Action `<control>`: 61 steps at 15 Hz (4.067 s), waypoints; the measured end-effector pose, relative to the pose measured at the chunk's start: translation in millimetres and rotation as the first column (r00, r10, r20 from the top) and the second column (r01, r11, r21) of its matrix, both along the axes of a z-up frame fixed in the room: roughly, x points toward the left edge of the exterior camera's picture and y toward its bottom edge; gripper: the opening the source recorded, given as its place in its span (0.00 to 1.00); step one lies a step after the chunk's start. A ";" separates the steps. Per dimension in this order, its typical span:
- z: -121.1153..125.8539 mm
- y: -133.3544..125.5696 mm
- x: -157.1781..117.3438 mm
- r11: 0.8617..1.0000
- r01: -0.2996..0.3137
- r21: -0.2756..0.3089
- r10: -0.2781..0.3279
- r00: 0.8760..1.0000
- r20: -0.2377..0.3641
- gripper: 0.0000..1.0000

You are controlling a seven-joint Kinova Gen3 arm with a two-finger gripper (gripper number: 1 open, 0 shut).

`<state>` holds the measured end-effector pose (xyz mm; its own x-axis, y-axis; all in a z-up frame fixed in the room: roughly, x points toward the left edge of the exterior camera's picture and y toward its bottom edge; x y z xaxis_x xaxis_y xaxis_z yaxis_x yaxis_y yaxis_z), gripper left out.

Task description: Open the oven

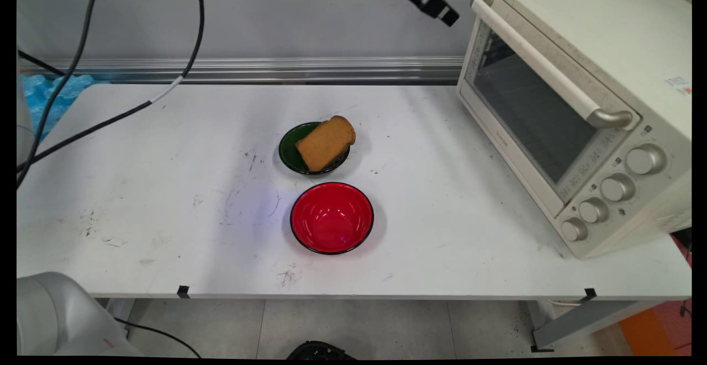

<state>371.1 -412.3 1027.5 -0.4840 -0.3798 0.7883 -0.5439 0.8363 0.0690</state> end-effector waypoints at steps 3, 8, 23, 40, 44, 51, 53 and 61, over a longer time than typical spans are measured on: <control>5.7 -5.6 -8.4 1.000 0.000 -0.004 0.000 1.000 -0.004 0.00; 14.8 -16.8 -27.3 1.000 0.002 -0.003 -0.002 1.000 -0.013 0.00; 10.7 -48.3 -80.7 0.999 0.025 -0.029 -0.026 0.999 -0.022 0.00; -29.8 -82.5 -117.7 1.000 -0.001 -0.009 0.000 0.999 -0.034 0.00; -36.8 -86.0 -119.2 1.000 -0.005 -0.002 0.005 0.999 -0.032 0.00; -51.7 -87.4 -119.7 1.000 -0.008 0.016 0.008 1.000 -0.025 0.00; -55.3 -86.8 -119.6 1.000 -0.008 0.021 0.008 1.000 -0.023 0.00; -63.2 -79.4 -115.8 0.999 -0.010 0.041 0.011 1.000 -0.015 0.00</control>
